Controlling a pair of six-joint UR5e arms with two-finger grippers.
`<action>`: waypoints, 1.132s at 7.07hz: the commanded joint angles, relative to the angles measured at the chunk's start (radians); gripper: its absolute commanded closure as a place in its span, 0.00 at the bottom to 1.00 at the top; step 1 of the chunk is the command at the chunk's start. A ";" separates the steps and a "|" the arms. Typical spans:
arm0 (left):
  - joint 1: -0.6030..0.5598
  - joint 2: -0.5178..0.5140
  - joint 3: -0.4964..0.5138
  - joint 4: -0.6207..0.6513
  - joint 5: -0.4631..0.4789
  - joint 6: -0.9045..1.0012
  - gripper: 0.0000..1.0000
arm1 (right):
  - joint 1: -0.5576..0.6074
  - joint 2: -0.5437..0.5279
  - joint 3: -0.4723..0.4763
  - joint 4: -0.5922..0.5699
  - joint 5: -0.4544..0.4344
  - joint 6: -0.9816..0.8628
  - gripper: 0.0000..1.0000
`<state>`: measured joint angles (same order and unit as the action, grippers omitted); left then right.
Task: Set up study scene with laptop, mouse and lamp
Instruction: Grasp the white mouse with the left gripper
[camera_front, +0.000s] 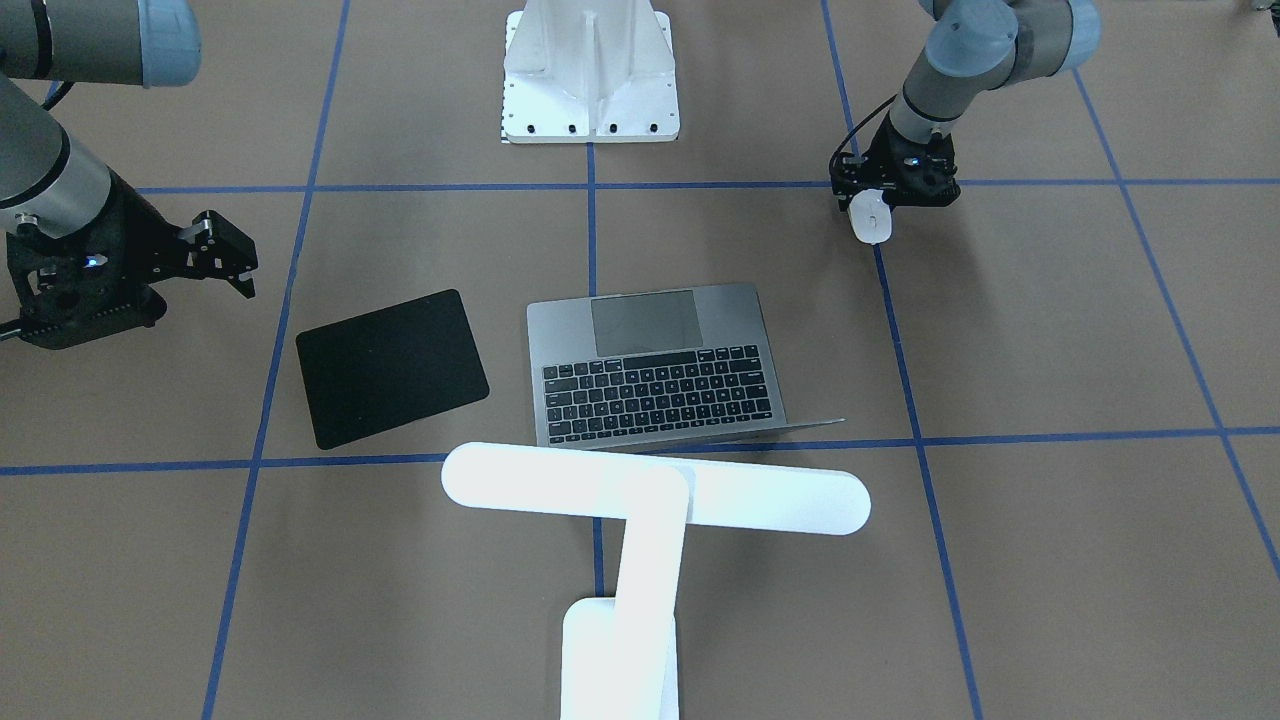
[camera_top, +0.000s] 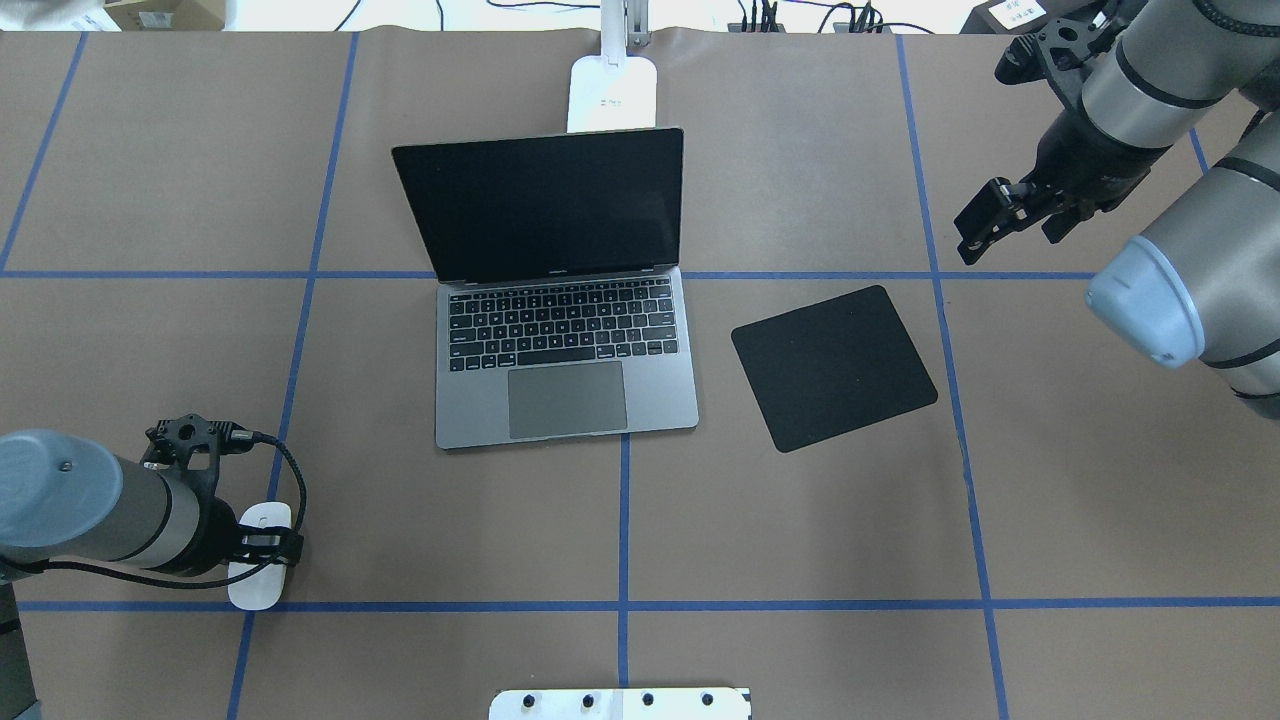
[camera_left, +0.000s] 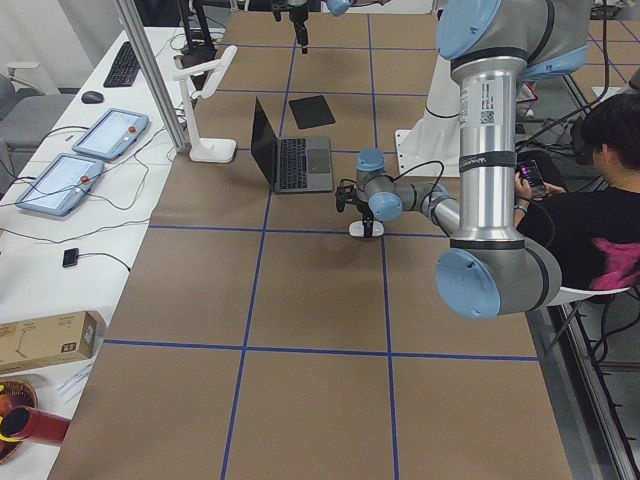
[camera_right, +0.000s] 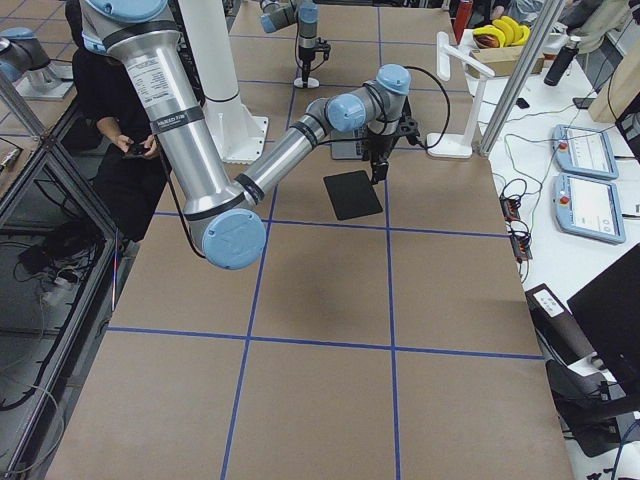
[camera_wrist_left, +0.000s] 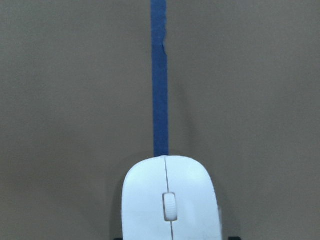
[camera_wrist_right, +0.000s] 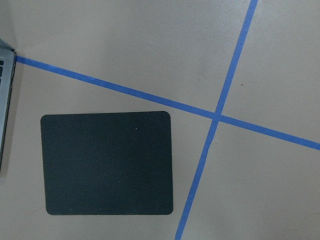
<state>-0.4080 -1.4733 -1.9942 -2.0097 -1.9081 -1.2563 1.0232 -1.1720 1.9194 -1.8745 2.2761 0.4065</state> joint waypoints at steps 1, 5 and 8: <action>0.000 -0.002 0.002 0.000 0.000 0.001 0.27 | 0.000 0.000 0.001 0.000 -0.003 0.000 0.01; 0.002 -0.019 0.020 0.000 -0.008 0.006 0.32 | -0.002 0.000 0.001 0.000 -0.003 0.000 0.01; 0.002 -0.022 0.011 -0.001 -0.032 0.006 0.31 | -0.003 0.000 0.000 0.000 -0.003 0.000 0.01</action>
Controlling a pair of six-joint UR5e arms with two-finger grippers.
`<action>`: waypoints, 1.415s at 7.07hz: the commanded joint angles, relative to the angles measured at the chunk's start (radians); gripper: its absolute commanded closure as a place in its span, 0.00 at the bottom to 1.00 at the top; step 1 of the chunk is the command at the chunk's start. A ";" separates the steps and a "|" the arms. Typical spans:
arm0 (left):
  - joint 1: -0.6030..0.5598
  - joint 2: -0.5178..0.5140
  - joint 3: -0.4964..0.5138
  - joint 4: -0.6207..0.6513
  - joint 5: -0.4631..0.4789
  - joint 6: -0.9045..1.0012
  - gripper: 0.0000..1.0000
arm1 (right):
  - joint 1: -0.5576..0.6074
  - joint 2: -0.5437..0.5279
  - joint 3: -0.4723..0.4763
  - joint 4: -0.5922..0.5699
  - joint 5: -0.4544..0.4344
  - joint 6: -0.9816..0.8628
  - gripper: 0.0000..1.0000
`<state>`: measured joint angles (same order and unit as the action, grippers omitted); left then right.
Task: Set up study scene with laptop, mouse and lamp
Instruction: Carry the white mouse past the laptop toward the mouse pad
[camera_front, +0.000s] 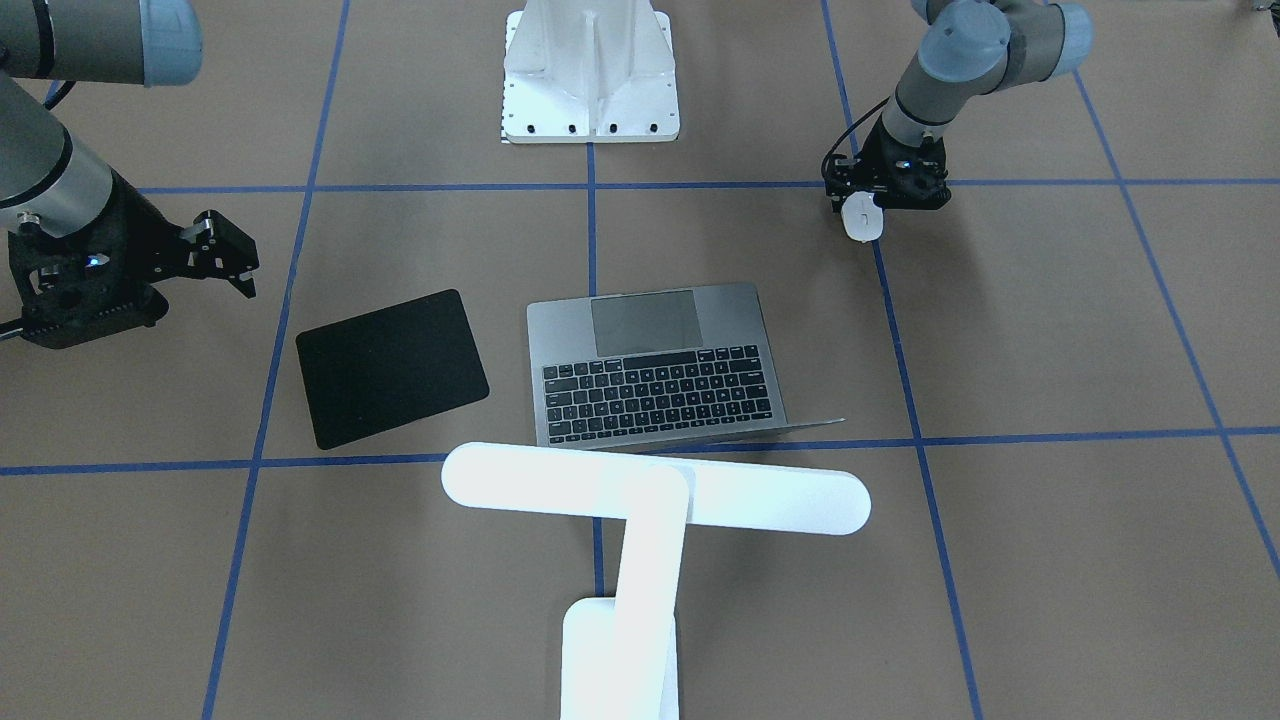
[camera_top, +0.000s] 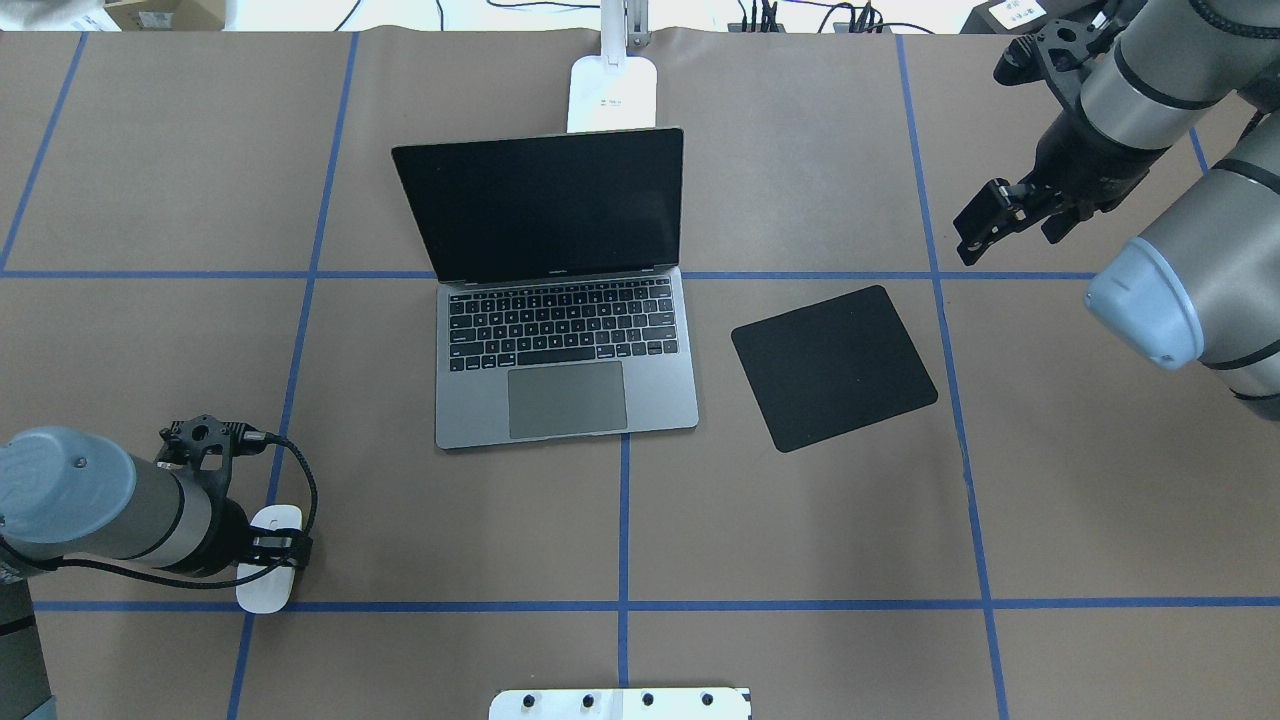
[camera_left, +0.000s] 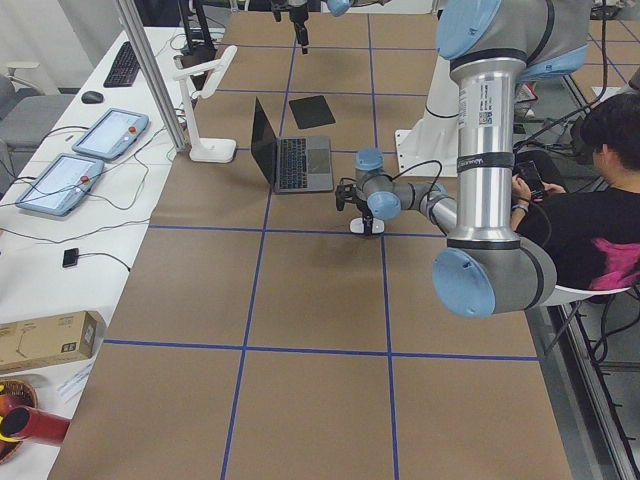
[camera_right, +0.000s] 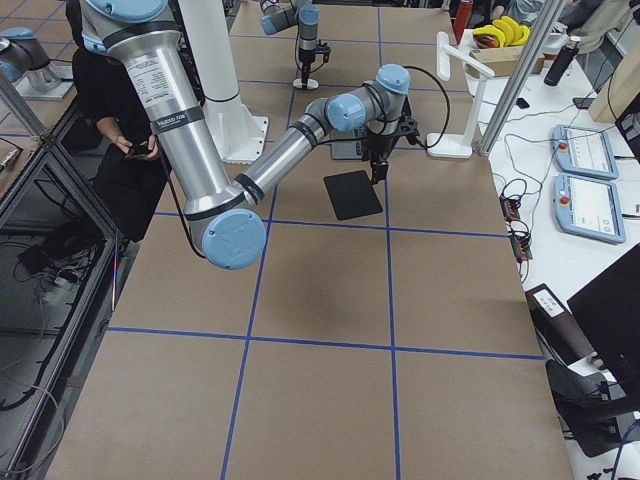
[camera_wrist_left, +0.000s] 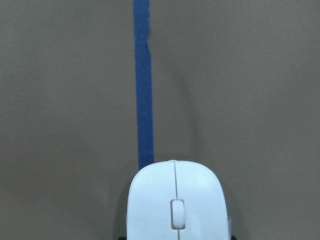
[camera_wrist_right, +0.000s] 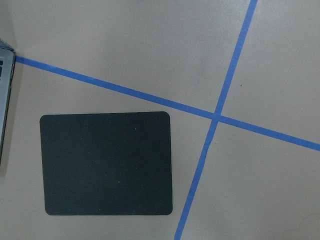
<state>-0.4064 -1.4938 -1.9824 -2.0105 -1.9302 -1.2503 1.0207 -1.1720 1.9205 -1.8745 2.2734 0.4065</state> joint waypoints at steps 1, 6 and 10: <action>0.000 -0.002 -0.003 -0.001 -0.010 0.000 0.31 | -0.001 0.000 -0.001 0.000 0.000 0.000 0.01; -0.009 -0.218 -0.074 0.237 -0.004 0.005 0.31 | -0.001 -0.002 -0.011 0.000 0.002 -0.002 0.01; -0.029 -0.471 -0.050 0.443 0.008 0.080 0.33 | -0.001 0.000 -0.029 0.000 0.002 -0.002 0.01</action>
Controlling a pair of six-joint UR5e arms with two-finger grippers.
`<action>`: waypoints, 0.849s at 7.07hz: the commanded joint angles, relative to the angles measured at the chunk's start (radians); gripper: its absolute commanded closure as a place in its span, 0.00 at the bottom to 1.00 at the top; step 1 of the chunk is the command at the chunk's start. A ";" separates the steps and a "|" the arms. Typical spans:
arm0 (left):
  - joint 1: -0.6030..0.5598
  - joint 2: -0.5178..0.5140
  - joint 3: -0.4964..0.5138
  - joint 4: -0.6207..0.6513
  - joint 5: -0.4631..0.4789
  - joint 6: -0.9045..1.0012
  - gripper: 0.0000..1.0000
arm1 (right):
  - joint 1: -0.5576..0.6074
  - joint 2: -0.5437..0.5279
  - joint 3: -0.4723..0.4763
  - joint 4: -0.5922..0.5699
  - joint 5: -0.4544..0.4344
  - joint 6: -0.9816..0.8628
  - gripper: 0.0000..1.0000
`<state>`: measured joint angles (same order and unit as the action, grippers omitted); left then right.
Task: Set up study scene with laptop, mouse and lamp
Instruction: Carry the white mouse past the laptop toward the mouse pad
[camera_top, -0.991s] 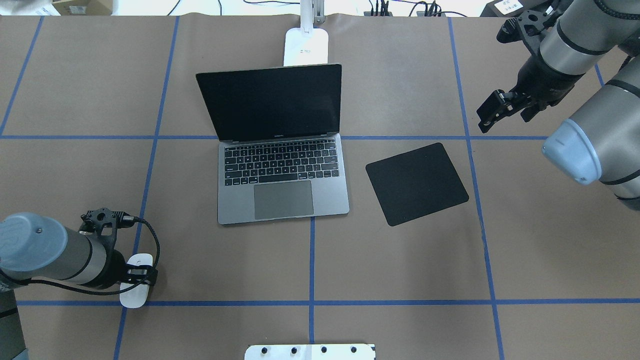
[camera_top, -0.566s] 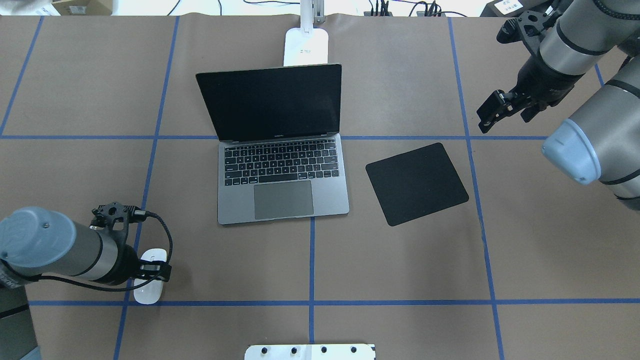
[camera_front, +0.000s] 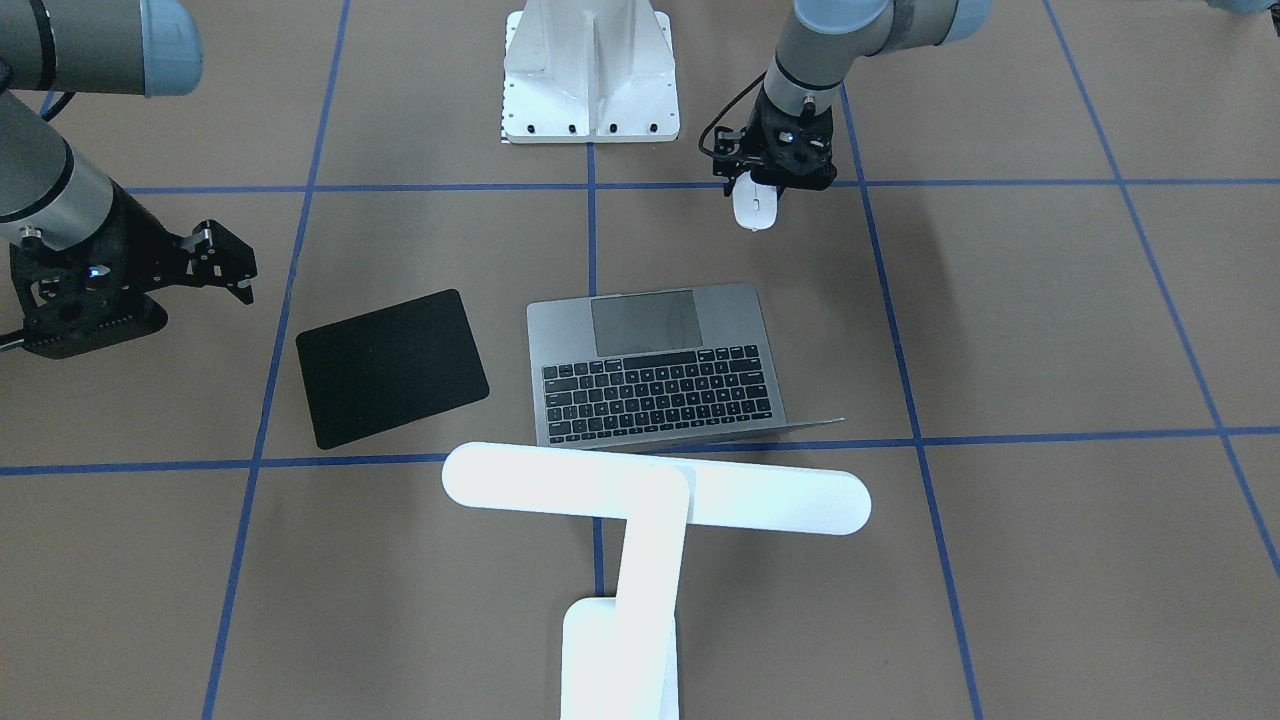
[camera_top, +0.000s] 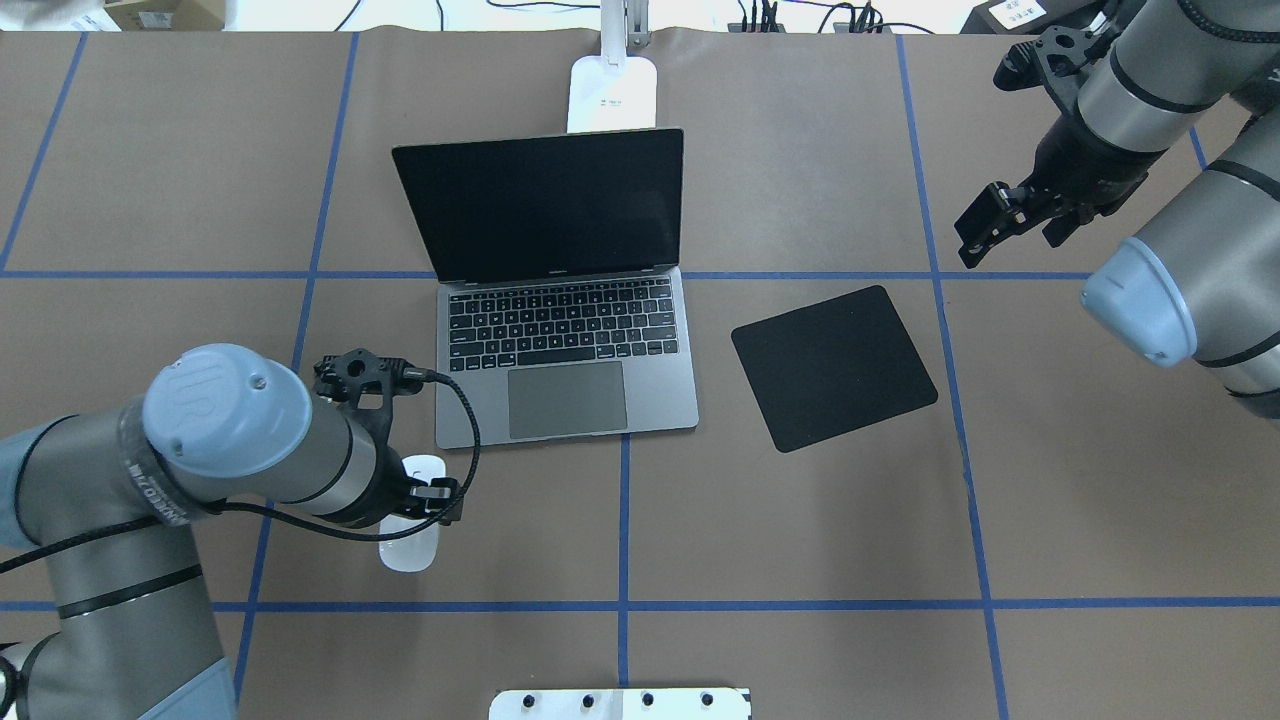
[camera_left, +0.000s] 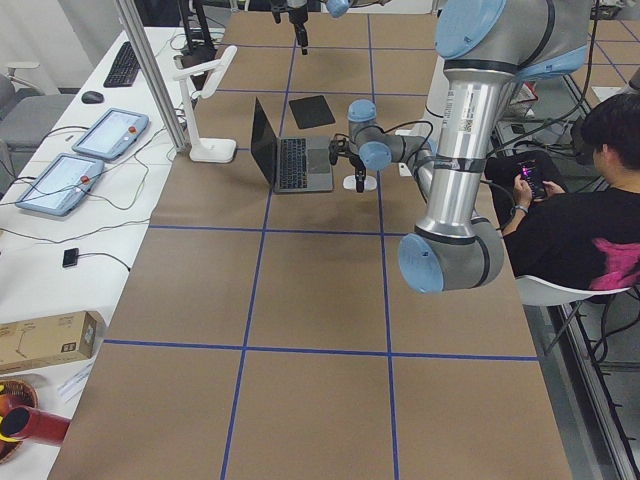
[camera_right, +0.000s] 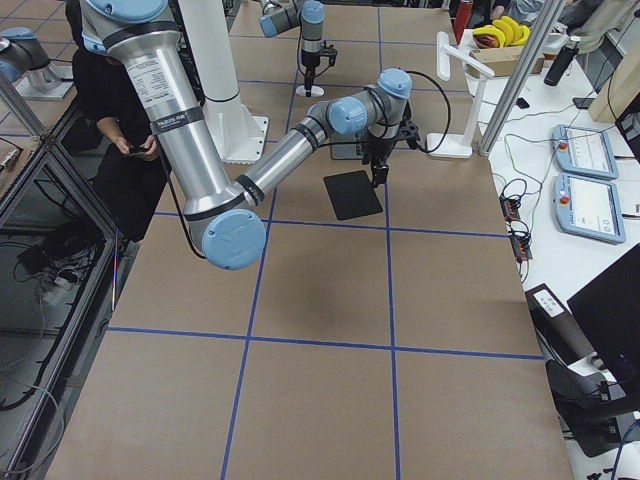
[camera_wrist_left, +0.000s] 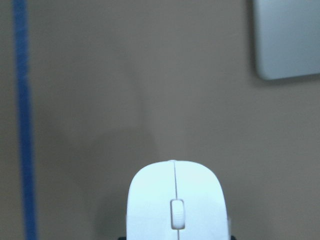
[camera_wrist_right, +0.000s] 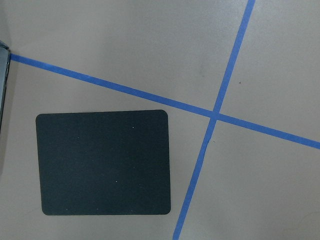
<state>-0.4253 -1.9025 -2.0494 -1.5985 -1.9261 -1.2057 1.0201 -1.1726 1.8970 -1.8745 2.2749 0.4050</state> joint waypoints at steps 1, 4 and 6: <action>-0.010 -0.140 0.064 0.057 0.006 0.037 0.33 | 0.000 0.001 -0.007 0.000 0.000 0.000 0.01; -0.010 -0.340 0.201 0.114 0.004 0.037 0.33 | 0.002 0.002 -0.013 0.000 0.000 0.000 0.01; -0.016 -0.404 0.261 0.114 0.007 0.037 0.33 | 0.002 0.002 -0.016 0.000 0.000 0.000 0.01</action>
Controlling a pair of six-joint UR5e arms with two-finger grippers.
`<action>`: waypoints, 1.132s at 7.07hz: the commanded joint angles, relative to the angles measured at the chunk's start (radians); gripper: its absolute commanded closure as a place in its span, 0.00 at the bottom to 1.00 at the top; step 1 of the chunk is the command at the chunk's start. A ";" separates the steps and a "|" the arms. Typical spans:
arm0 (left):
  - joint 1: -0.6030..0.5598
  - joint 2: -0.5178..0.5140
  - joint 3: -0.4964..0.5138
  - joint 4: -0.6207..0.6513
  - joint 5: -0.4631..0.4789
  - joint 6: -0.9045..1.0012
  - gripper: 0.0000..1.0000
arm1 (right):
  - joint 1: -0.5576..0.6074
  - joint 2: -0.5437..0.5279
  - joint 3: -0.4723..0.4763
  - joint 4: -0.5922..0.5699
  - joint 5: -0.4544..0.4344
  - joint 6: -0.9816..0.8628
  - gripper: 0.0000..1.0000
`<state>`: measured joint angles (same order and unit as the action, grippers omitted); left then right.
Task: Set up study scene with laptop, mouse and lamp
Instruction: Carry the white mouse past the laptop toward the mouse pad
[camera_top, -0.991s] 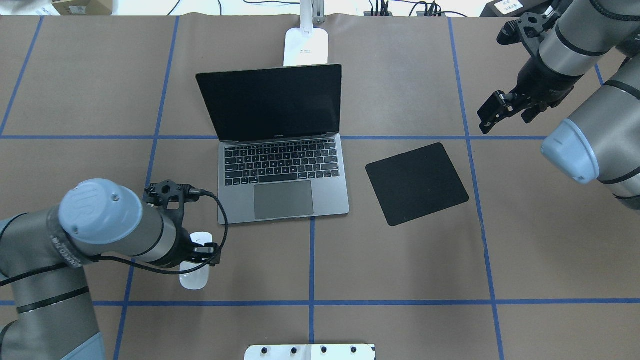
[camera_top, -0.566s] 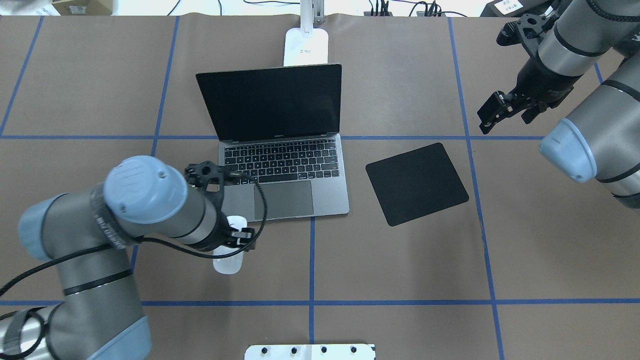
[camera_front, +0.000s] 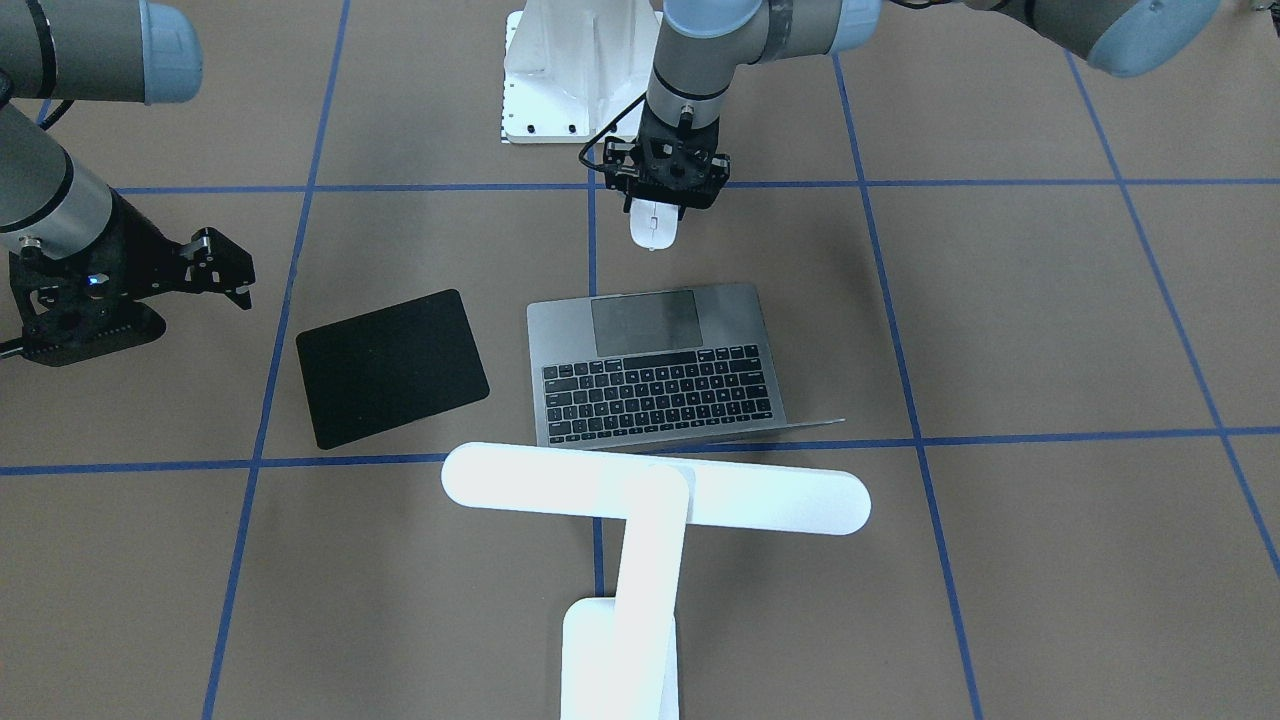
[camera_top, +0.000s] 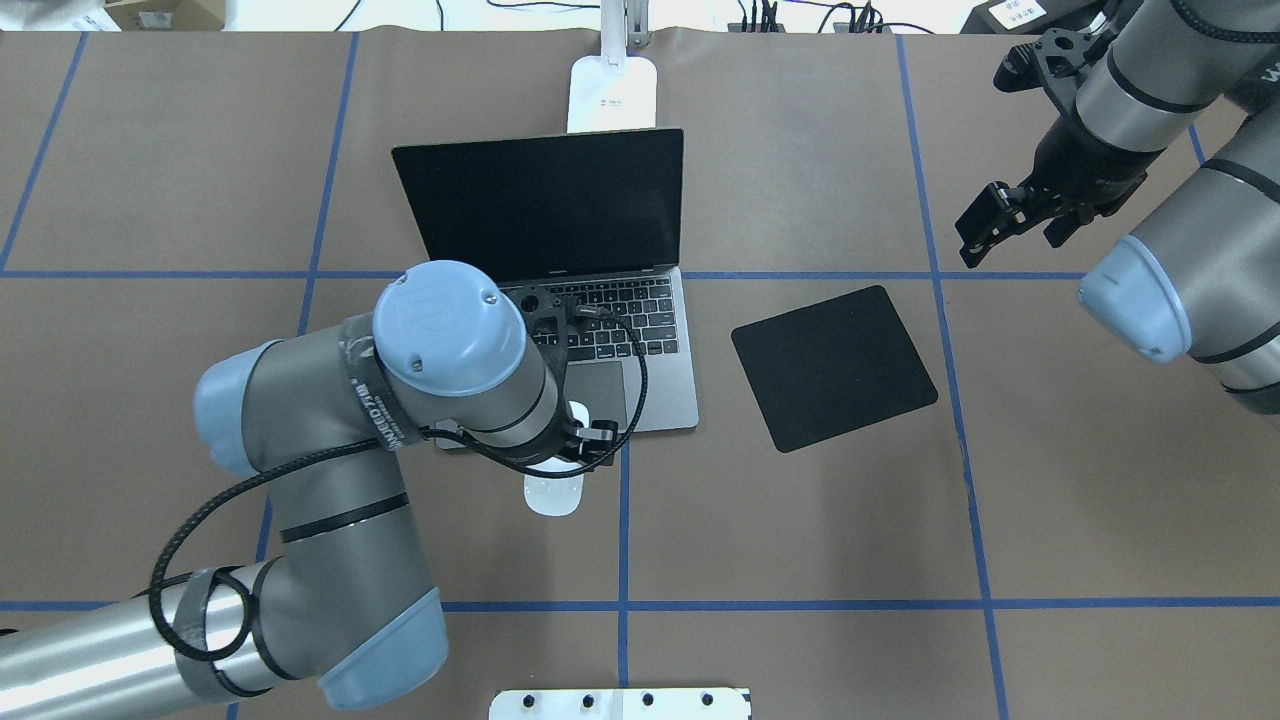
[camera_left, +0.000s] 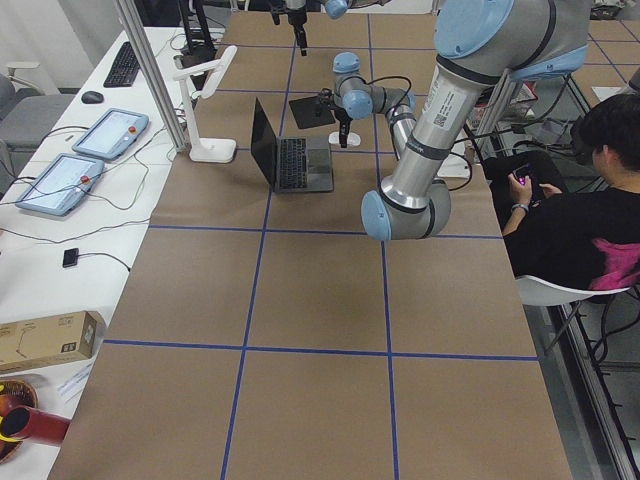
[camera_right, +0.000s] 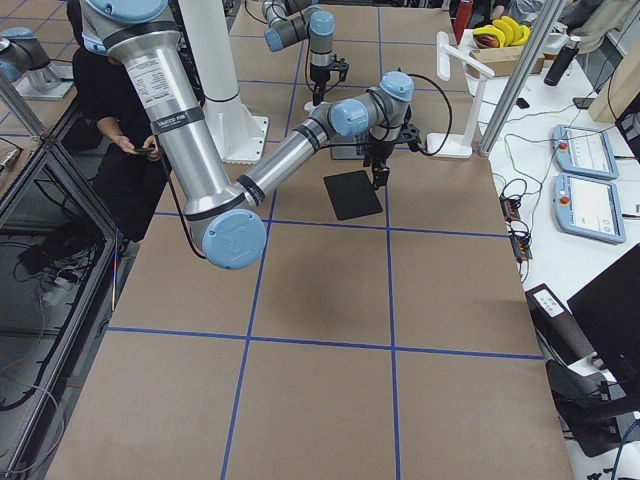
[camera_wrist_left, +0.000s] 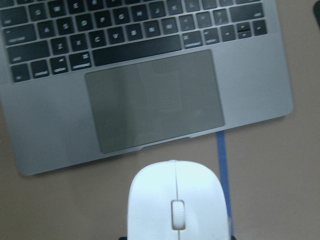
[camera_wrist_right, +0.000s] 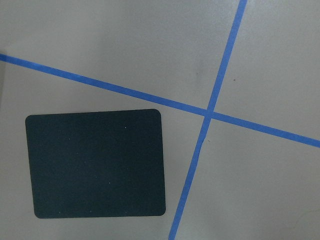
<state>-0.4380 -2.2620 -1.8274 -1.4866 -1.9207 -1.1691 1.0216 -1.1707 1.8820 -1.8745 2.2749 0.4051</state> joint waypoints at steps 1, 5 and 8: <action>-0.010 -0.104 0.092 0.002 0.005 0.000 0.33 | 0.000 0.002 -0.003 0.000 0.000 0.000 0.01; -0.033 -0.278 0.279 0.000 0.003 0.000 0.32 | 0.000 0.003 -0.011 0.000 0.000 0.000 0.01; -0.050 -0.402 0.431 -0.017 0.003 -0.001 0.32 | 0.005 0.005 -0.012 0.000 0.000 0.000 0.01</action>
<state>-0.4848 -2.5949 -1.4795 -1.4969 -1.9175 -1.1692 1.0244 -1.1664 1.8705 -1.8745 2.2749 0.4050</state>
